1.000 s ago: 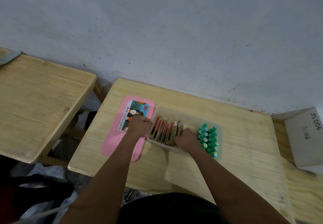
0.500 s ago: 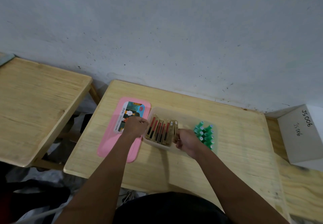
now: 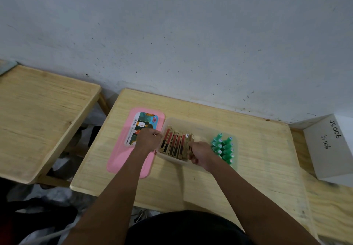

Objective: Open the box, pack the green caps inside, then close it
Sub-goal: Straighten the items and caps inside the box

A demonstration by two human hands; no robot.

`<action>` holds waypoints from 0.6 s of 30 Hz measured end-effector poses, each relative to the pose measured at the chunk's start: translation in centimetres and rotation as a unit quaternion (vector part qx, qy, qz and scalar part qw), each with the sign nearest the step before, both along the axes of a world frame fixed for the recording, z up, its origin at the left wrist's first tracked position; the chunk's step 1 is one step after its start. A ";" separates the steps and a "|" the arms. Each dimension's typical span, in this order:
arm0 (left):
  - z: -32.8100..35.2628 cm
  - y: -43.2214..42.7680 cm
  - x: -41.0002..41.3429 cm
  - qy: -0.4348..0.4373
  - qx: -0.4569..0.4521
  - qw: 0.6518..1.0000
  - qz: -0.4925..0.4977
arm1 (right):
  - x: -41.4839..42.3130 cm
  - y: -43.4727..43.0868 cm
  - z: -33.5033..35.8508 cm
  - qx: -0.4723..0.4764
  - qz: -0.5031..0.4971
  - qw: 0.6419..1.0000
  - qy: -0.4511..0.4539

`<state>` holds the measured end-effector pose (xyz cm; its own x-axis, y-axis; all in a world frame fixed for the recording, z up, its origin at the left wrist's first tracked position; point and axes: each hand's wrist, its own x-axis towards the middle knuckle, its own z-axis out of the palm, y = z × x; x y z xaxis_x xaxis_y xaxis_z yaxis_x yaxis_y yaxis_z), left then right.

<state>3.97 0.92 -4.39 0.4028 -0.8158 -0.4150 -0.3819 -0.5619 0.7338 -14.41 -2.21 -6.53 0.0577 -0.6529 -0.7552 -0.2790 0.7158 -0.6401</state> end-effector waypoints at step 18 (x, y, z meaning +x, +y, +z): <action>-0.5 -0.1 0.1 0.007 0.004 1.000 0.019 | 3.2 0.6 0.1 -0.135 0.230 0.955 0.127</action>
<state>4.04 0.78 -4.86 0.4273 -0.7970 -0.4268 -0.3511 -0.5813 0.7340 -11.17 -1.61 -6.47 0.2217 -0.7754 -0.5912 -0.6954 0.2993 -0.6533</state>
